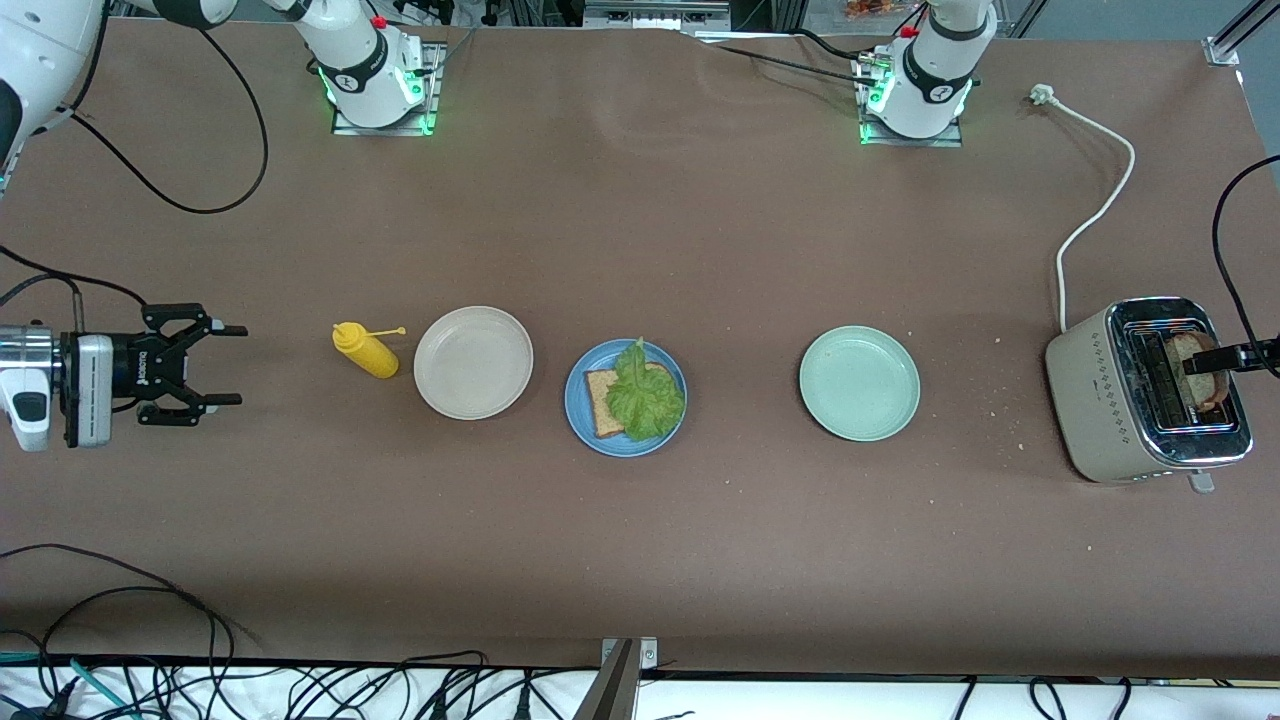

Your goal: Make sandwich in blue plate with both arms

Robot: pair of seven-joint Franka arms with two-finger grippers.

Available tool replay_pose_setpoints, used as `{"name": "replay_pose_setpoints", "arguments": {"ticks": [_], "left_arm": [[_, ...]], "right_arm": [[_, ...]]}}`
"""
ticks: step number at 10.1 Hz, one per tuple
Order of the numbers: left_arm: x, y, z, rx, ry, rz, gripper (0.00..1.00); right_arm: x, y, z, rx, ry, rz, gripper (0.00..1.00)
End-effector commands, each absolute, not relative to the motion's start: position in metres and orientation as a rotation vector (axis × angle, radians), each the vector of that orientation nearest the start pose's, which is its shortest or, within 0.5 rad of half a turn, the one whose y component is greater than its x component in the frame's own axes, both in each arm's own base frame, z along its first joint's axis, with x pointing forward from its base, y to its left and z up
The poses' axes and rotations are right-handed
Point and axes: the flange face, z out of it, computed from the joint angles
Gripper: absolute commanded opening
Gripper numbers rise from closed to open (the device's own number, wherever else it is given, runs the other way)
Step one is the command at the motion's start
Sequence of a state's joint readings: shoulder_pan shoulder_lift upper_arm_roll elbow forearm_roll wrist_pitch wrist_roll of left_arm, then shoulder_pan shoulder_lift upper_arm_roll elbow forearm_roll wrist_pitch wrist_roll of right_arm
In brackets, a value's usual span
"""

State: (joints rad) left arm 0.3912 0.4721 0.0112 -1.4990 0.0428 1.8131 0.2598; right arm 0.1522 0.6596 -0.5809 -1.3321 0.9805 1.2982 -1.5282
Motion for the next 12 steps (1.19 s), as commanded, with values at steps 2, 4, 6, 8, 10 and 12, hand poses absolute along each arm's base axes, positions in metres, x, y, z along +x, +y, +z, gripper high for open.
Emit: {"name": "replay_pose_setpoints", "arguments": {"ticks": [2, 4, 6, 8, 10, 12], "left_arm": [[0.624, 0.272, 0.382, -3.099, -0.081, 0.269, 0.27], [0.623, 0.273, 0.385, -3.097, -0.083, 0.268, 0.00], [0.623, 0.273, 0.388, -3.103, -0.004, 0.262, 0.00], [0.616, 0.270, 0.422, -3.097, -0.010, 0.234, 0.00], [0.595, 0.257, 0.477, -3.114, -0.017, 0.260, 0.00], [0.580, 0.243, 0.523, -3.125, -0.012, 0.301, 0.00]], "right_arm": [[0.665, -0.055, 0.426, -2.152, -1.067, -0.068, 1.00], [0.667, -0.032, 0.438, -2.244, -1.012, 0.023, 1.00], [0.663, -0.011, 0.464, -2.360, -0.940, 0.079, 1.00], [0.649, 0.033, 0.500, -2.556, -0.866, 0.143, 1.00], [0.617, 0.081, 0.534, -2.841, -0.684, 0.237, 1.00], [0.589, 0.098, 0.536, -3.052, -0.460, 0.287, 1.00]]}}
